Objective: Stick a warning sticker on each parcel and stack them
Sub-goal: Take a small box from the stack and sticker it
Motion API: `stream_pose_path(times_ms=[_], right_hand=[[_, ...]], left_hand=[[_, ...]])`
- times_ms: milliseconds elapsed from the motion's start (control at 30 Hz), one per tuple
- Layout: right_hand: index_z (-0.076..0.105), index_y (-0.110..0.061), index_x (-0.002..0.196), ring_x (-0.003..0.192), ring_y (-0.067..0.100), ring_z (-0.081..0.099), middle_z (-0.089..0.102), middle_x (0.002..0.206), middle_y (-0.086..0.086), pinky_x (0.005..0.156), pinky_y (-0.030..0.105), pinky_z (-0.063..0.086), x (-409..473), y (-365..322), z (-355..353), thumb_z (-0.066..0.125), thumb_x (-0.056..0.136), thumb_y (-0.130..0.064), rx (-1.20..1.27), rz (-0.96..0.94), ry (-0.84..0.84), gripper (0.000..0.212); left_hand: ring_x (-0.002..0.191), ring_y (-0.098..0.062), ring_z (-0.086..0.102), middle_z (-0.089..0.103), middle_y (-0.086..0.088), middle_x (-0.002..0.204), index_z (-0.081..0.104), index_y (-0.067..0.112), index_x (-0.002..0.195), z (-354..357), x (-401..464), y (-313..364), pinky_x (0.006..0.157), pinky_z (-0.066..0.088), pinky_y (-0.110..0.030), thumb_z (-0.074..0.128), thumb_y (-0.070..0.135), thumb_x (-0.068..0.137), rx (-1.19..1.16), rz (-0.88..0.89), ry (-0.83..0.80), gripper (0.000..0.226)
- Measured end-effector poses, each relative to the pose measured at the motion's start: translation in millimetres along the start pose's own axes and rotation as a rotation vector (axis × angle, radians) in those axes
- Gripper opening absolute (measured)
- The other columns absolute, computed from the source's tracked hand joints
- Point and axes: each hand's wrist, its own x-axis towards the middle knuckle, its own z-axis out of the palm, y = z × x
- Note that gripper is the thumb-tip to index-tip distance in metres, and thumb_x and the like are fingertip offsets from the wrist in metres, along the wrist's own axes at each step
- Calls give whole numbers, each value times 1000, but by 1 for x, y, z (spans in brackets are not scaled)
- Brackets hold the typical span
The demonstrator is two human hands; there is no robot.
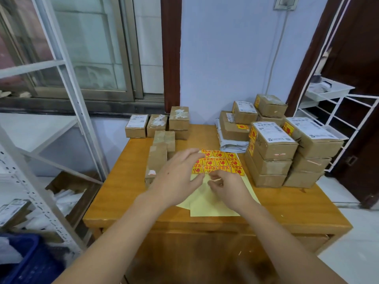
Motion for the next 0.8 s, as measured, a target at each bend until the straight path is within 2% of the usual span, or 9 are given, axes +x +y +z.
stream_pose_path(times_ms=[100,200,300,400,533,600,700,800], right_hand=[[69,-18,124,96,10,68,73,114,-2,91,32,55,-7,10,-1,68,95,-26,-26,-40,-26,30],[70,-20,124,99,9,66,73,115,-4,93,29,53,-12,17,-3,66,96,-28,-94,-69,-21,29],[70,-24,124,98,6,65,71,118,-8,93,27,54,-12,24,-7,64,97,-30,-154,-85,-28,28],[71,-24,122,94,8,64,71,115,-8,87,27,54,-8,29,-8,63,99,-29,-215,-127,-7,25],[74,-23,114,104,16,56,72,109,-8,79,27,47,10,25,3,62,99,-25,-278,-227,97,19],[76,-20,110,98,19,53,73,101,-5,77,29,45,23,19,11,65,98,-22,-294,-270,146,16],[79,-18,102,90,24,56,73,91,-3,76,37,53,38,17,28,74,90,-16,-254,-276,255,13],[80,-16,88,77,25,58,71,79,-3,68,37,55,37,15,41,84,80,-14,-257,-343,322,9]], left_hand=[[148,-11,27,31,10,162,32,26,158,35,12,5,120,24,-27,54,40,104,54,20,-96,60],[148,-15,28,33,6,162,28,22,160,63,18,-4,120,26,-31,56,40,103,45,-65,-168,65],[149,-16,28,34,4,162,28,21,160,81,19,-17,122,28,-35,56,51,100,94,-138,-175,72],[150,-16,25,32,4,162,28,20,159,92,16,-27,123,22,-38,45,65,99,190,-183,-195,77],[148,-16,27,36,4,158,35,20,155,101,10,-31,123,20,-37,36,68,99,205,-205,-183,74],[147,-16,28,37,4,156,37,21,154,102,10,-31,122,20,-36,36,68,98,196,-203,-167,73],[147,-15,27,37,5,156,37,21,154,103,10,-31,123,19,-36,37,69,97,183,-205,-164,74],[148,-15,26,35,5,156,36,22,155,101,10,-31,123,15,-34,39,65,98,169,-213,-161,72]])
